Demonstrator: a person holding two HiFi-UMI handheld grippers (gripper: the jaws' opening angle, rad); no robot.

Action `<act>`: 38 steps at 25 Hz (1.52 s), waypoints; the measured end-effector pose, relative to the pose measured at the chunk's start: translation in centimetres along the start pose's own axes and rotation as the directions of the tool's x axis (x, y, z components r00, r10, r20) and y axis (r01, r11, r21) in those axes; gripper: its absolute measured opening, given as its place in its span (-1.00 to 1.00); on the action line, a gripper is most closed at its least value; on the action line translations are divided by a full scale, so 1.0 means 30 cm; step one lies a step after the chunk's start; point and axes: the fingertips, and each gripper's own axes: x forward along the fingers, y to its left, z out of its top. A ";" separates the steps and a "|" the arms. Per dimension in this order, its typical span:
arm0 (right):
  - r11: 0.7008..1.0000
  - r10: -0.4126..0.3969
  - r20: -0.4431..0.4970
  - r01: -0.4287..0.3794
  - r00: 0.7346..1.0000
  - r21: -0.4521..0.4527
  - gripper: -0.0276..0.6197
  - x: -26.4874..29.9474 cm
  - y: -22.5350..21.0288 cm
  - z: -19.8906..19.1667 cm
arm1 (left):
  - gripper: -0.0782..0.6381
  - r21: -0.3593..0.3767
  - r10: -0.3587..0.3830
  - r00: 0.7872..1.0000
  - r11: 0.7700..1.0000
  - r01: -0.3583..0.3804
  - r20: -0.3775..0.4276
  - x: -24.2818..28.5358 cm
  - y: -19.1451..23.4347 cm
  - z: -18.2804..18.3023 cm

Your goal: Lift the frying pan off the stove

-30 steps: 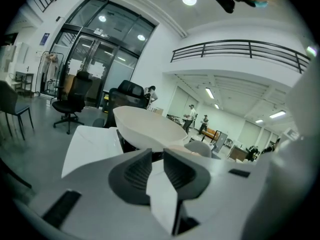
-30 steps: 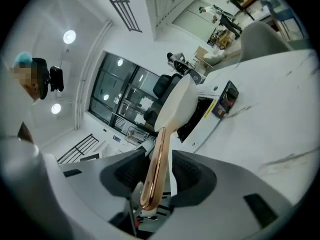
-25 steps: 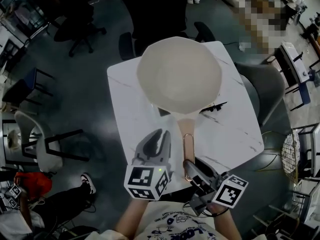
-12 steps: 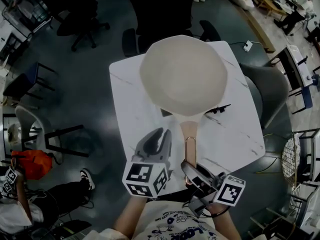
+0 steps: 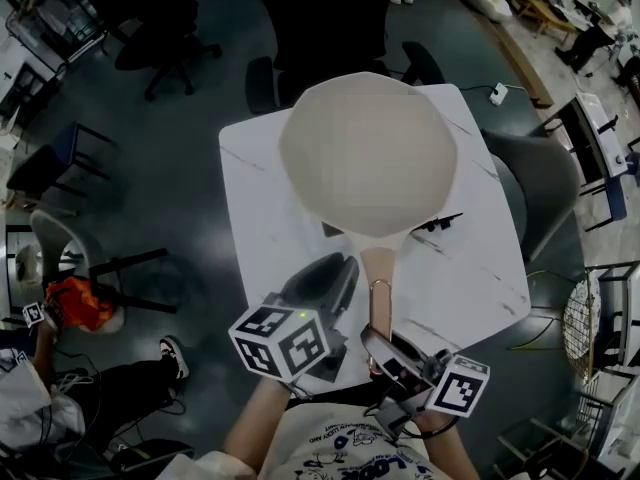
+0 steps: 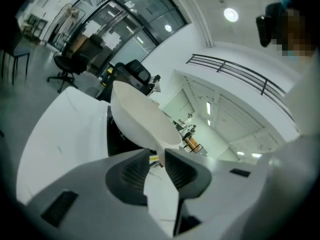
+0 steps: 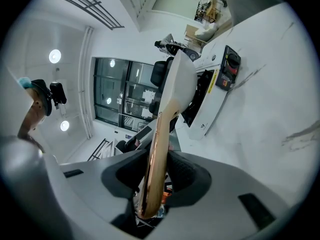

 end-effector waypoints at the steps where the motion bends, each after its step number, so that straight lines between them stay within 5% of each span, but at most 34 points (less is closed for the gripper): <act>1: 1.000 0.000 -0.002 0.000 1.000 0.000 -0.50 0.000 0.000 0.000 | -0.56 -0.034 -0.022 1.000 0.999 0.021 -0.013 0.007 -0.005 -0.003; 22: 1.000 0.025 -0.033 -0.025 0.999 0.002 -0.50 0.005 0.006 -0.003 | -0.18 -0.290 -0.219 0.972 0.939 0.186 -0.086 0.129 -0.050 -0.001; 38: 0.999 0.035 -0.094 -0.035 0.995 0.000 -0.50 0.007 0.002 -0.009 | -0.17 -0.417 -0.365 0.916 0.868 0.269 -0.168 0.206 -0.100 -0.029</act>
